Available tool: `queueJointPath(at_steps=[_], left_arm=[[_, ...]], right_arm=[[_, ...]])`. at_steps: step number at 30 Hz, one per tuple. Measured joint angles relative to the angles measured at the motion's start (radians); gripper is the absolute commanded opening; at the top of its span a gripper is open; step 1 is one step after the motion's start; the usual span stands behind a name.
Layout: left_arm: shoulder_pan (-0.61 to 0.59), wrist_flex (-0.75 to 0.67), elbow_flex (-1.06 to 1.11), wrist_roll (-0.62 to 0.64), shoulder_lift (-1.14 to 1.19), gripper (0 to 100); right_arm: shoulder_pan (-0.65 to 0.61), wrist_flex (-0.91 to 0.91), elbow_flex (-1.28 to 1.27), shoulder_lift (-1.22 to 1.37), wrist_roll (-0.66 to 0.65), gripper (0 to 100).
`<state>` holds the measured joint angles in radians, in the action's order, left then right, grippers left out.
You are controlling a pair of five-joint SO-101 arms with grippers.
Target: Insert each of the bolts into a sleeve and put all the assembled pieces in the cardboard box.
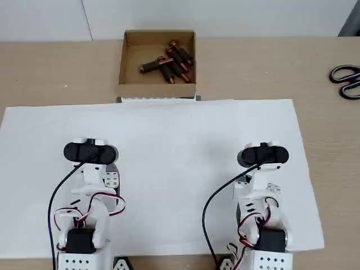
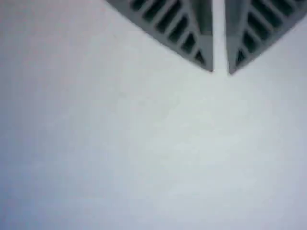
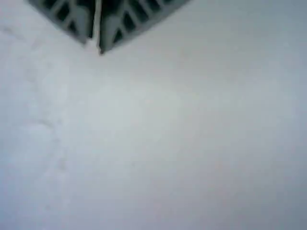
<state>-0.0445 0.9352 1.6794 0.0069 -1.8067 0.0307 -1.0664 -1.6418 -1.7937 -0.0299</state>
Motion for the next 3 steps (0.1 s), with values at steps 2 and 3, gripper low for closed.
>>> queueJointPath(at_steps=[2, 3], left_arm=[[0.0, 0.0, 0.0, 0.0, 0.0, 1], [0.0, 0.0, 0.0, 0.0, 0.0, 1]], right_arm=[[0.0, 0.0, 0.0, 0.0, 0.0, 0.3], [0.0, 0.0, 0.0, 0.0, 0.0, 0.3]])
